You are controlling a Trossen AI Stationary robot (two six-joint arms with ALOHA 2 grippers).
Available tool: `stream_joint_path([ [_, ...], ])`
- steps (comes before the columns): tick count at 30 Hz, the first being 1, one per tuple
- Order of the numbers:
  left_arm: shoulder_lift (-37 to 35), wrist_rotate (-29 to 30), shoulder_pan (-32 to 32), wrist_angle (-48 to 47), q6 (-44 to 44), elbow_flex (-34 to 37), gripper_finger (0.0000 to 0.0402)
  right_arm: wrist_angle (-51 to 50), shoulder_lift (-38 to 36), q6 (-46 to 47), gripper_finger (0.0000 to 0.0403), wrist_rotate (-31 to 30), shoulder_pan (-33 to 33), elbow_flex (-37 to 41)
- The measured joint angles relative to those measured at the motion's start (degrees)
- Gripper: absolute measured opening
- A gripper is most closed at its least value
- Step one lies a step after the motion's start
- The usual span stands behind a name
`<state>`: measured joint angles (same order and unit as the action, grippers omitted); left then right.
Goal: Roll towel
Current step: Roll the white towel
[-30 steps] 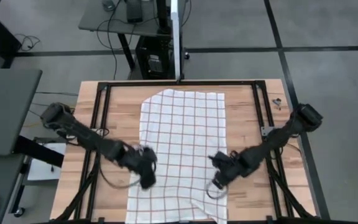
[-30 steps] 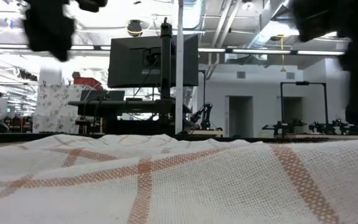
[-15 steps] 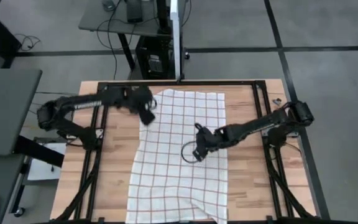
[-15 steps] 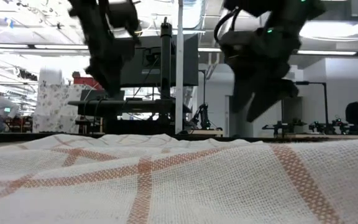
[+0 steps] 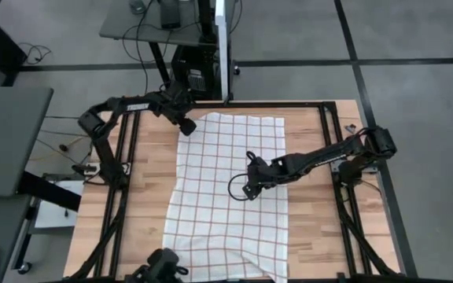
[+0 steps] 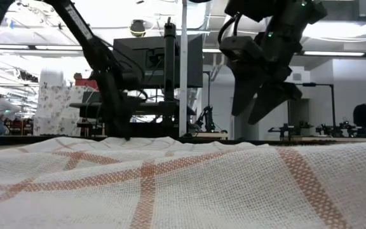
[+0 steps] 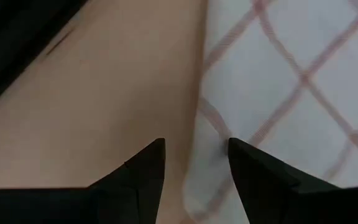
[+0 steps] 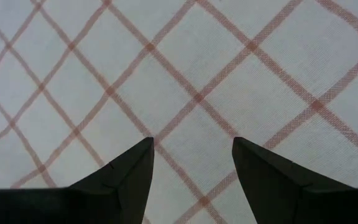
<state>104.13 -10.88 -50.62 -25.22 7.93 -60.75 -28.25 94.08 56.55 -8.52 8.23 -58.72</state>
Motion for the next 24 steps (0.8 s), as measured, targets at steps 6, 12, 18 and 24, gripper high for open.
stream_joint_path([
  [6, 0.59, -12.03, 0.62, -0.14, 0.54, -0.92, 0.0140, -0.47, 0.00, -0.26, 0.0213, 0.24, 0.05, 0.00],
  [12, -0.09, -12.71, 4.39, -3.80, -1.88, -2.40, 0.0014, -3.31, 0.00, -4.81, 0.0213, 1.19, -0.02, 0.00],
  [18, -8.42, 2.83, 16.00, -2.47, -5.26, -2.54, 0.0002, -6.94, 0.00, -6.18, 0.0213, 1.34, -0.02, 0.00],
  [24, -11.94, 10.26, 31.23, 1.76, -9.56, -2.63, 0.0000, -7.51, -0.02, -9.29, 0.0213, 1.36, -0.02, -0.02],
])
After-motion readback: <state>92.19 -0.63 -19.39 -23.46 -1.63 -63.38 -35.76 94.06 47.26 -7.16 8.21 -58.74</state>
